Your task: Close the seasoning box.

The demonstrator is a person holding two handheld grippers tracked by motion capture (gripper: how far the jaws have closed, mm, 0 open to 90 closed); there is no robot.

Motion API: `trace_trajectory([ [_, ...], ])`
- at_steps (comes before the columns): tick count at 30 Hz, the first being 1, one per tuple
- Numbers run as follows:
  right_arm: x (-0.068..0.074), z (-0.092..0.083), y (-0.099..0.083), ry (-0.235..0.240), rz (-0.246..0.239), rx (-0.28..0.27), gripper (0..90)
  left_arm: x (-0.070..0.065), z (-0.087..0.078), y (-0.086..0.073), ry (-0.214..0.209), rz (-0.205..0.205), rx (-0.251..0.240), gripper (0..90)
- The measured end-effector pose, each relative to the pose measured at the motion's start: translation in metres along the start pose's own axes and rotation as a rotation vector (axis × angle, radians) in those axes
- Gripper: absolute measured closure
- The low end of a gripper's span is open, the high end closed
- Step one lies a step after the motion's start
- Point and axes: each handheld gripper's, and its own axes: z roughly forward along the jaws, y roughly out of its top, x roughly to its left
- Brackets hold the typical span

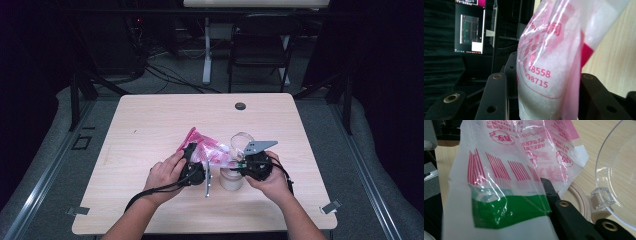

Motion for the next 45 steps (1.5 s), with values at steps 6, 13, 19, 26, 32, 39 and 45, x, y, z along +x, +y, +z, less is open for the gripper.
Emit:
trace_trajectory([
  [6, 0.000, 0.000, 0.000, -0.005, -0.001, -0.001, 90.0, -0.001, 0.000, -0.001, -0.011, -0.013, -0.001, 62.8],
  [13, 0.000, 0.000, 0.000, -0.003, 0.001, -0.003, 90.0, -0.002, 0.001, -0.001, -0.017, -0.018, -0.001, 63.1],
  [19, 0.001, 0.000, 0.000, -0.004, 0.003, -0.005, 90.0, -0.002, 0.001, -0.002, -0.023, -0.027, 0.000, 63.4],
  [26, 0.001, 0.000, 0.000, -0.002, 0.005, -0.014, 90.0, -0.008, 0.001, -0.004, -0.034, -0.054, 0.000, 63.8],
  [32, 0.002, 0.000, 0.001, -0.004, 0.010, -0.023, 90.0, -0.012, 0.002, -0.008, -0.054, -0.107, -0.005, 64.7],
  [39, 0.002, 0.001, 0.001, 0.002, 0.007, -0.023, 89.6, -0.019, 0.004, -0.013, -0.090, -0.161, -0.006, 65.4],
  [45, 0.004, 0.000, 0.002, 0.001, 0.011, -0.041, 88.2, -0.028, 0.006, -0.018, -0.151, -0.217, -0.011, 67.4],
])
